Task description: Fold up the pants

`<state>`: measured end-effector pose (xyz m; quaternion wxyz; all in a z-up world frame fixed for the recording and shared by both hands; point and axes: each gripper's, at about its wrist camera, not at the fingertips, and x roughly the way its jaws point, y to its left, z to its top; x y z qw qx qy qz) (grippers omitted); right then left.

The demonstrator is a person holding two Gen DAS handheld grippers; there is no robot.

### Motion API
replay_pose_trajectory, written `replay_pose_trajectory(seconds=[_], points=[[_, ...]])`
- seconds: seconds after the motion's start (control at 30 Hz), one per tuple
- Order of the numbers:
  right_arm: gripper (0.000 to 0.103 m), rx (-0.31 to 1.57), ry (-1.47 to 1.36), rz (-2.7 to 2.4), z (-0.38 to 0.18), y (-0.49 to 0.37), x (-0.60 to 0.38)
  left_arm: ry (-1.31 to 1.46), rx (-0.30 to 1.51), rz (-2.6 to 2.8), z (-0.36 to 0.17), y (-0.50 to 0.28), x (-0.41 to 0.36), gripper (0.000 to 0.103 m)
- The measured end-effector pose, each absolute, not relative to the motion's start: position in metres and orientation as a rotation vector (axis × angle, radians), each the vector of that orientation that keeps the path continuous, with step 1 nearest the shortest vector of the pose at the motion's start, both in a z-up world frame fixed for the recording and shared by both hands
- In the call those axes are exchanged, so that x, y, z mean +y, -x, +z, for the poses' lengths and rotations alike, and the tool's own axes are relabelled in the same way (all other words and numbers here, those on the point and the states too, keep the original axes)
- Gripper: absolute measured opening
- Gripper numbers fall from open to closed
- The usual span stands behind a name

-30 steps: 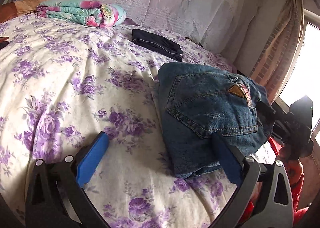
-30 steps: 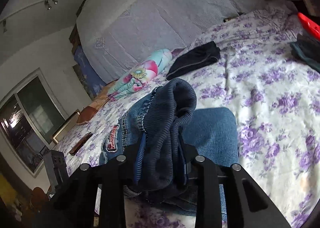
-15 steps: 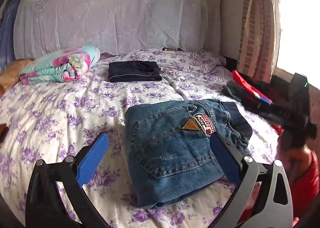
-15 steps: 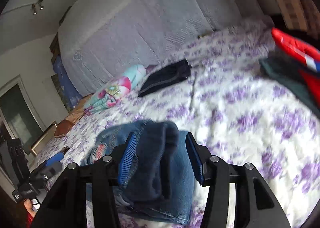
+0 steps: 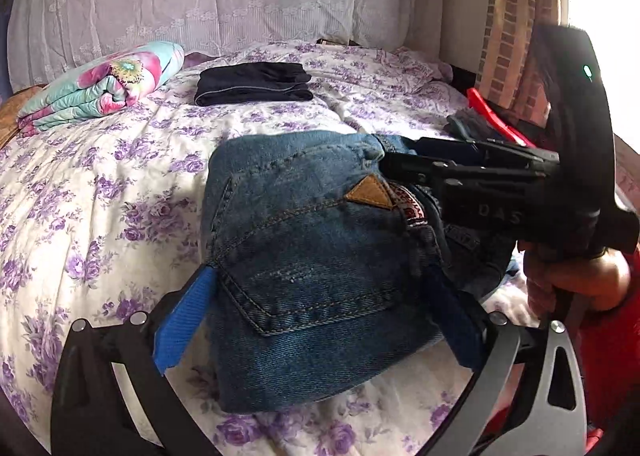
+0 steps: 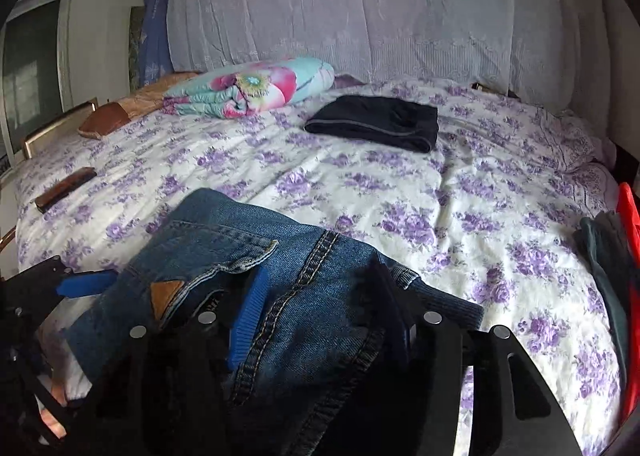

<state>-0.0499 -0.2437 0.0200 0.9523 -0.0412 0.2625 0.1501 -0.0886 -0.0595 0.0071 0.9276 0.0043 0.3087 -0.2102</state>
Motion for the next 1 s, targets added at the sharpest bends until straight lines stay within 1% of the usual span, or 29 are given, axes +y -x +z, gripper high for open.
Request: replay_pose_trajectory(seconds=[0.07,0.13,0.17,0.2,0.23,0.27,0.3,0.33,0.4,0.47,0.53,0.6,0.67,0.73,0.83,1.0], points=[[0.062,0.484,0.074,0.298,0.031,0.073,-0.252,0.010,0.566,-0.356,0.026,0.092,-0.044,0.099],[0.076,0.466,0.085,0.293,0.033,0.089,-0.259,0.040,0.539,-0.320,0.040,0.084,-0.033,0.099],[0.078,0.484,0.100,0.275,0.027,0.090,-0.261,0.056,0.560,-0.327,0.042,0.076,-0.030,0.099],[0.079,0.531,0.120,0.244,0.015,0.086,-0.262,0.078,0.600,-0.342,0.039,0.067,-0.030,0.099],[0.082,0.598,0.130,0.228,-0.001,0.076,-0.263,0.094,0.649,-0.359,0.032,0.060,-0.033,0.099],[0.086,0.642,0.076,0.247,-0.020,0.067,-0.271,0.083,0.722,-0.372,0.017,0.050,-0.041,0.099],[0.093,0.685,-0.034,0.280,-0.029,0.059,-0.285,0.043,0.773,-0.359,-0.001,0.043,-0.050,0.099],[0.094,0.728,-0.151,0.323,-0.031,0.051,-0.300,0.038,0.760,-0.346,-0.015,0.041,-0.052,0.099],[0.097,0.756,-0.232,0.379,-0.040,0.045,-0.310,0.206,0.829,-0.406,-0.023,0.032,-0.036,0.099],[0.097,0.741,-0.236,0.380,-0.040,0.048,-0.309,0.248,0.858,-0.439,-0.027,0.029,-0.031,0.099],[0.099,0.702,-0.210,0.377,-0.037,0.057,-0.307,0.224,0.828,-0.424,-0.022,0.037,-0.032,0.099],[0.099,0.689,-0.262,0.401,-0.036,0.065,-0.314,0.215,0.794,-0.437,-0.010,0.047,-0.032,0.098],[0.099,0.732,-0.383,0.444,-0.041,0.067,-0.328,0.228,0.800,-0.498,-0.004,0.052,-0.030,0.098],[0.099,0.746,-0.466,0.479,-0.046,0.068,-0.339,0.256,0.851,-0.557,-0.009,0.051,-0.027,0.098],[0.099,0.753,-0.480,0.516,-0.047,0.070,-0.342,0.347,0.924,-0.613,-0.029,0.043,-0.019,0.099],[0.099,0.837,-0.516,0.545,-0.047,0.049,-0.342,0.345,0.900,-0.621,-0.029,0.034,-0.026,0.099]])
